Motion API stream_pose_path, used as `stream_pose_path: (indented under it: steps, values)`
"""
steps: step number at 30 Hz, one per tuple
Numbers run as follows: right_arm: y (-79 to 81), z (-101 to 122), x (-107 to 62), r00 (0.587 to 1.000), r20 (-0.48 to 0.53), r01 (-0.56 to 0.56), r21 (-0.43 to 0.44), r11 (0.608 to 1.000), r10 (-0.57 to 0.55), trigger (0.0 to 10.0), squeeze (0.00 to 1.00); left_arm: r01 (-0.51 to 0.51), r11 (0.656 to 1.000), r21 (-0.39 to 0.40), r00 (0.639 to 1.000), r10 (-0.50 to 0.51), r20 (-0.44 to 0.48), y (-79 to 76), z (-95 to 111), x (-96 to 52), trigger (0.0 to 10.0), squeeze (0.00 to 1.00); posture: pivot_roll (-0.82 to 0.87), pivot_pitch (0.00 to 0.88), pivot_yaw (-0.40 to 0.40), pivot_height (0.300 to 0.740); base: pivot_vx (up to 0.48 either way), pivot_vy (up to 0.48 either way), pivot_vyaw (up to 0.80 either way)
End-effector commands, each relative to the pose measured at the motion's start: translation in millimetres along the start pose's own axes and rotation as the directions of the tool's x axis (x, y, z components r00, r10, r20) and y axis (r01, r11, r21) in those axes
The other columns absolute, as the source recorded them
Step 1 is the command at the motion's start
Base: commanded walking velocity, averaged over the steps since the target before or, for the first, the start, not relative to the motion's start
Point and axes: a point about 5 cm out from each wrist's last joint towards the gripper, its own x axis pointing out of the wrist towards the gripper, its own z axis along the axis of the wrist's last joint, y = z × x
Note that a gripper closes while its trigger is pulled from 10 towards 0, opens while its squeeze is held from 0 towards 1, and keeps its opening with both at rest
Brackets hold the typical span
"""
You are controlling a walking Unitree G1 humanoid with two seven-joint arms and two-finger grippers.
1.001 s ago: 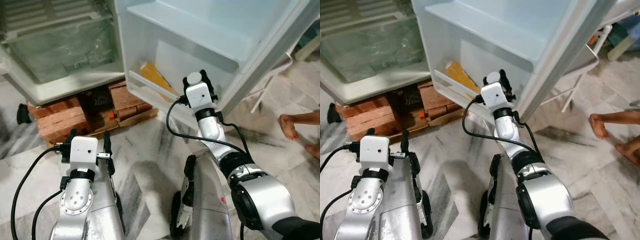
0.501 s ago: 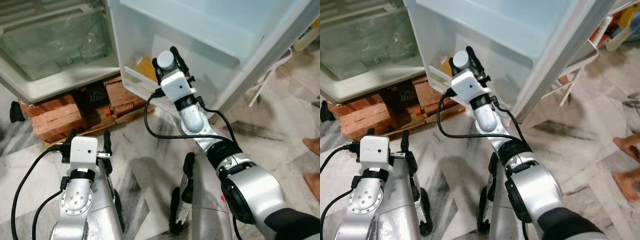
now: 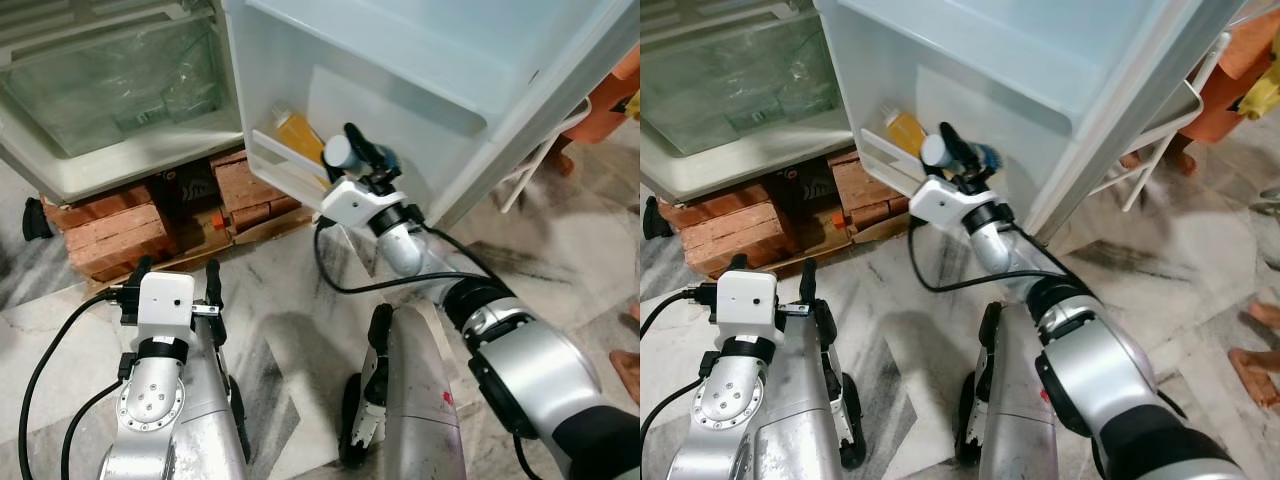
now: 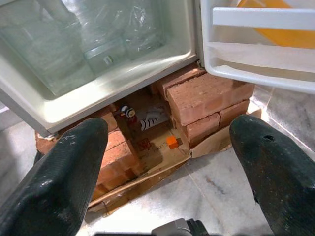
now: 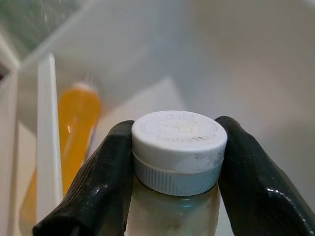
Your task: Restocking fridge
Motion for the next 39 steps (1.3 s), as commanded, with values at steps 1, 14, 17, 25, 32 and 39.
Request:
stream_pose_path:
  steps: [1, 14, 17, 25, 32, 39]
  values:
    - [-8.0, -10, 0.1, 0.996, -0.084, 0.027, 0.029, 0.999, -0.025, 10.0, 0.00, 0.014, 1.000, 0.004, 1.000, -0.014, -0.013, -0.9, -2, -3.7, 10.0, 0.00, 0.30, 0.313, -0.089, 0.495, 0.000, 0.000, 0.00]
    - [13.3, -52, -34.2, 0.885, -0.463, 0.106, 0.300, 0.948, 0.047, 10.0, 0.00, 0.024, 1.000, 0.003, 1.000, -0.024, -0.012, -3.3, -2, -1.6, 10.0, 0.00, 0.29, 0.307, -0.095, 0.495, 0.000, 0.000, 0.00]
    - [18.0, -56, -39.8, 0.864, -0.499, 0.110, 0.312, 0.944, 0.064, 10.0, 0.00, 0.022, 1.000, 0.001, 1.000, -0.022, -0.014, -3.3, -2, -1.1, 10.0, 0.00, 0.29, 0.305, -0.096, 0.495, 0.000, 0.000, 0.00]
    - [10.2, -74, -52.0, 0.786, -0.617, 0.184, 0.294, 0.938, 0.039, 10.0, 0.00, 0.022, 1.000, 0.003, 1.000, -0.022, -0.016, -3.8, -4, 2.6, 10.0, 0.00, 0.29, 0.289, -0.099, 0.495, 0.000, 0.000, 0.00]
    - [0.7, -78, -50.5, 0.777, -0.629, 0.229, 0.325, 0.917, 0.029, 10.0, 1.00, 0.023, 1.000, 0.004, 1.000, -0.023, -0.014, -4.6, -4, 5.6, 10.0, 0.00, 0.28, 0.279, -0.098, 0.495, 0.000, 0.000, 0.00]
    - [-21.7, -70, -32.5, 0.819, -0.565, 0.278, 0.241, 0.930, -0.099, 10.0, 1.00, 0.010, 1.000, 0.008, 1.000, -0.010, -0.003, -3.2, -3, 10.8, 10.0, 0.00, 0.28, 0.263, -0.094, 0.495, 0.000, 0.000, 0.00]
